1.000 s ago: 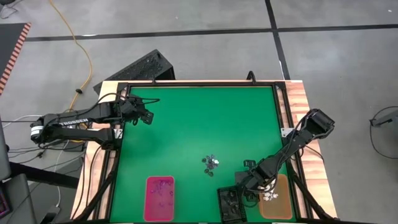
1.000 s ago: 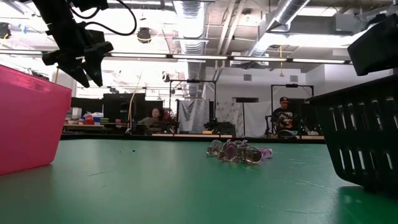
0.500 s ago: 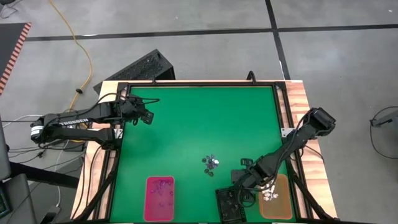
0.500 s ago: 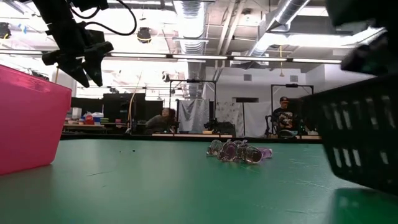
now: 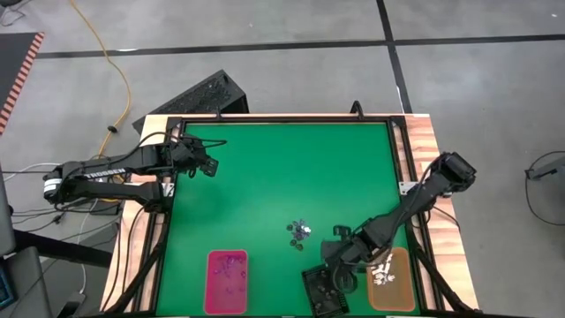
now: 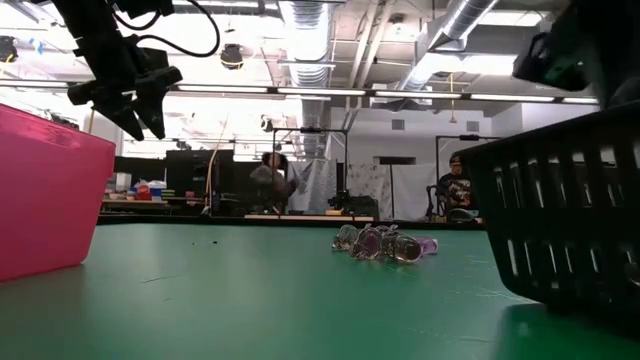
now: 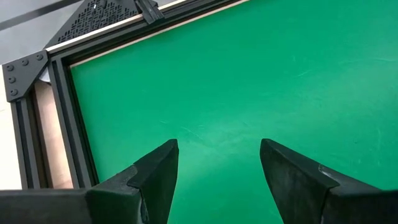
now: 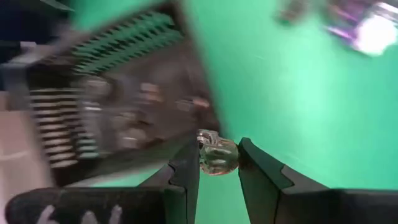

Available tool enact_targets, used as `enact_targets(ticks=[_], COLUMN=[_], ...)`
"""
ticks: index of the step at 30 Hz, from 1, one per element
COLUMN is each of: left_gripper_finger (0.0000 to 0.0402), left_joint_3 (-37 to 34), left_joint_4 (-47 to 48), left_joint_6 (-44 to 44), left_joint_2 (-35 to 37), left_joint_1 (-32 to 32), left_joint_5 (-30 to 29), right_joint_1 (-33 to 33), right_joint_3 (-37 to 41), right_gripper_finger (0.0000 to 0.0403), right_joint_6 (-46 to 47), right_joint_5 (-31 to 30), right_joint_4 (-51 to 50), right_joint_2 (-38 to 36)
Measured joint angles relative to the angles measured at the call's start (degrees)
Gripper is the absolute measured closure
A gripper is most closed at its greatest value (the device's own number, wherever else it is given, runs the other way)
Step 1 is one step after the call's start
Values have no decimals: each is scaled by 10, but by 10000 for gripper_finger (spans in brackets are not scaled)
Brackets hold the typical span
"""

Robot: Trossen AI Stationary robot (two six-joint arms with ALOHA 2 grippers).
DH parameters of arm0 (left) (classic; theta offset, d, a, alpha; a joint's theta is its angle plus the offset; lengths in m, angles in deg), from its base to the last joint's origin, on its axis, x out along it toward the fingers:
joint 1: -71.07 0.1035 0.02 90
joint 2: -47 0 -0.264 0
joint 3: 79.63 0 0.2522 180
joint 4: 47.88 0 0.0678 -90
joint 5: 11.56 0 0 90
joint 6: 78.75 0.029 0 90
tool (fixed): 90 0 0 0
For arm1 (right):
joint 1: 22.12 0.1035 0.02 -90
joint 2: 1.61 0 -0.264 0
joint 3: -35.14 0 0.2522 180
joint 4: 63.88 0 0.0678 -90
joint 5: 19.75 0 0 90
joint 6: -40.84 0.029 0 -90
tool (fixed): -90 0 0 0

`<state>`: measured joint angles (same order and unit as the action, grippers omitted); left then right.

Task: Sort Halloween decoration
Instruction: Put the black skull toy into the black organizing bin

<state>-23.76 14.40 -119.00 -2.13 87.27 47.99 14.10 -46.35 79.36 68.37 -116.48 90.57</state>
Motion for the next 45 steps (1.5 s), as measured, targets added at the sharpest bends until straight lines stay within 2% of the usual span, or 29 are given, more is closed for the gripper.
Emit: enact_targets(ticks=[3,7,16,19,22,25,29,32,38,41,45], left_gripper_finger=[183,183,183,183,183,183,183,183,183,183,183], left_joint_3=[0,0,0,0,0,0,0,0,0,0,0], left_joint_4=[0,0,0,0,0,0,0,0,3,6,7], left_joint_6=[0,1,1,1,1,0,4,5,5,8,10], left_joint_2=[0,0,0,0,0,0,0,0,0,0,0], left_joint_1=[0,0,0,0,0,0,0,0,0,0,0], left_joint_5=[0,0,11,11,12,11,9,6,-4,-9,-9], right_joint_1=[11,17,4,-16,-57,-111,-184,-221,-243,-244,-244], right_joint_3=[0,0,0,0,0,0,0,-5,-38,-62,-98], right_gripper_finger=[283,273,198,184,186,195,209,216,220,220,220], right_joint_6=[-7,-15,-15,-11,-4,-34,-118,-175,-246,-281,-315], right_joint_5=[5,5,30,35,35,17,4,19,48,50,50], right_joint_4=[62,96,103,107,106,106,142,195,171,176,134], right_joint_2=[0,0,0,0,0,0,11,34,97,130,178])
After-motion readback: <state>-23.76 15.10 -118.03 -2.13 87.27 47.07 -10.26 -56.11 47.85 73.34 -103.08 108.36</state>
